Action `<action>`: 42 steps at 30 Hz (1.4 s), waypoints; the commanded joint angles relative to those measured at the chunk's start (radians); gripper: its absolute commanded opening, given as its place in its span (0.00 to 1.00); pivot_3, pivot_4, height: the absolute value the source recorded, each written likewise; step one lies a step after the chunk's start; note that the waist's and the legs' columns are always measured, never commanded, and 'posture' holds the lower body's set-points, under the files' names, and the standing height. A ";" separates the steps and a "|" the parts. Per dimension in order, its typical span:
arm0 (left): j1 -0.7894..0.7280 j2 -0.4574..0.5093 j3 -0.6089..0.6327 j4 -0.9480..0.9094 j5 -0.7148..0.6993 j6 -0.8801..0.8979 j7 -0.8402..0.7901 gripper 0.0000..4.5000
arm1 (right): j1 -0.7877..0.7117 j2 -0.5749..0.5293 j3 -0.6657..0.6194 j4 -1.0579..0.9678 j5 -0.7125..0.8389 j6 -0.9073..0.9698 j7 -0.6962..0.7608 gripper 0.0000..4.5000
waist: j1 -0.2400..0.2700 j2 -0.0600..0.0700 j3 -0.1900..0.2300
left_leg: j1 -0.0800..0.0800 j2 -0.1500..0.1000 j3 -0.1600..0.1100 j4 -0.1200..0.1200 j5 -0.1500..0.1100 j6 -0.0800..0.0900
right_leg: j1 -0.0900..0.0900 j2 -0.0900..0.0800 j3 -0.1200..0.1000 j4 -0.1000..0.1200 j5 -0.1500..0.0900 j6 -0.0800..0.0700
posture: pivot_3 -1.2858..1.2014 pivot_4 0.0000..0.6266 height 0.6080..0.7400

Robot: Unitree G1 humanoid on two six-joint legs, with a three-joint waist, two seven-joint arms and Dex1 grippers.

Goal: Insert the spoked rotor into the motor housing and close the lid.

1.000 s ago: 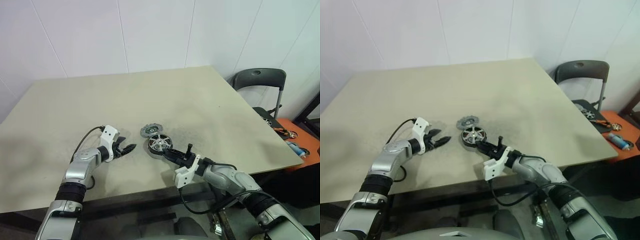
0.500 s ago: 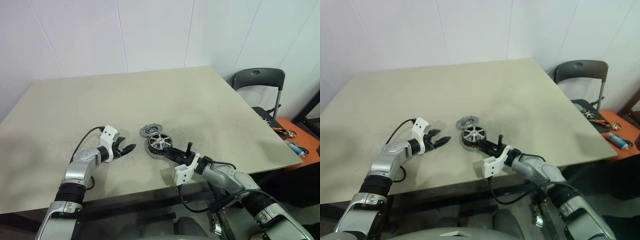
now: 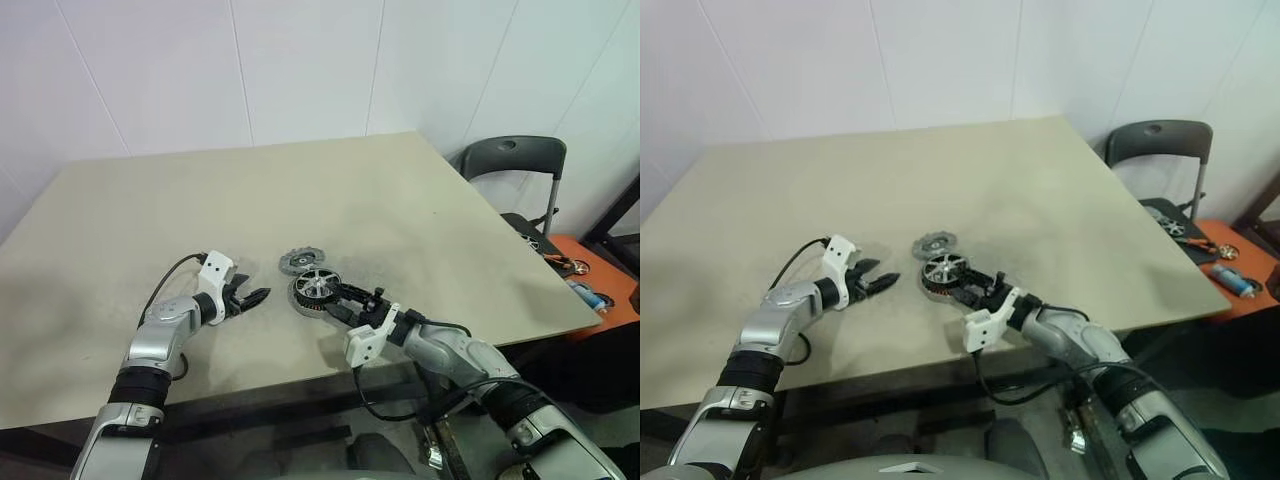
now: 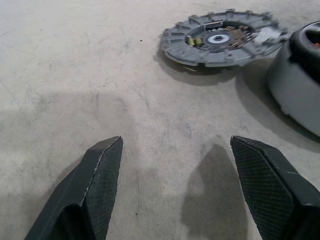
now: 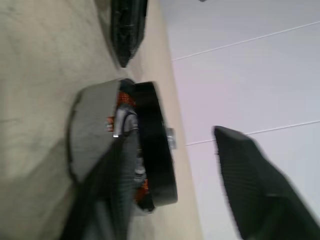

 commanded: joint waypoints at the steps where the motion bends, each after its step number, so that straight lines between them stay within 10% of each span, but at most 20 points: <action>1: -0.003 0.001 0.001 -0.008 -0.003 0.003 -0.004 0.81 | -0.004 0.007 0.010 0.021 -0.005 0.024 0.023 0.57 | 0.000 0.000 0.000 | 0.000 0.000 0.000 0.000 0.000 0.000 | 0.000 0.000 0.000 0.000 0.000 0.000 | 0.52 0.00 1.00; 19: -0.019 -0.007 0.006 0.036 0.004 -0.020 -0.012 0.81 | -0.066 -0.180 -0.096 -0.049 0.090 -0.152 0.077 0.57 | 0.002 0.000 0.001 | -0.001 -0.001 0.000 0.000 0.000 0.000 | 0.000 0.000 0.001 -0.001 0.000 0.000 | 0.52 0.00 1.00; 25: -0.015 -0.006 0.010 0.044 0.001 -0.031 -0.016 0.81 | -0.104 0.016 -0.246 -0.077 0.440 0.385 0.318 0.57 | 0.002 0.000 0.001 | -0.001 -0.001 -0.001 0.000 0.000 0.000 | 0.000 0.000 0.002 0.000 0.000 0.000 | 0.52 0.00 1.00; 30: -0.020 -0.014 0.001 0.053 0.005 -0.038 -0.023 0.81 | -0.147 0.278 -0.326 -0.418 0.899 1.197 0.521 0.57 | 0.005 0.003 0.001 | -0.001 -0.001 -0.003 0.000 0.000 0.000 | -0.002 0.000 0.001 0.002 0.000 0.000 | 0.52 0.00 1.00; 38: -0.044 -0.013 0.000 0.085 0.010 -0.053 -0.030 0.81 | -0.209 0.314 -0.382 -0.522 1.119 1.538 0.558 0.05 | 0.028 0.004 0.002 | -0.004 -0.001 -0.003 -0.002 0.000 0.000 | -0.003 0.000 -0.001 -0.001 0.000 0.001 | 0.52 0.00 1.00; 42: -0.032 -0.010 0.002 0.077 0.008 -0.055 -0.034 0.81 | -0.200 0.306 -0.335 -0.486 1.081 1.500 0.537 0.01 | 0.025 0.006 0.003 | -0.004 -0.001 -0.003 -0.003 0.000 0.000 | -0.005 0.000 -0.001 0.000 0.000 0.001 | 0.52 0.00 1.00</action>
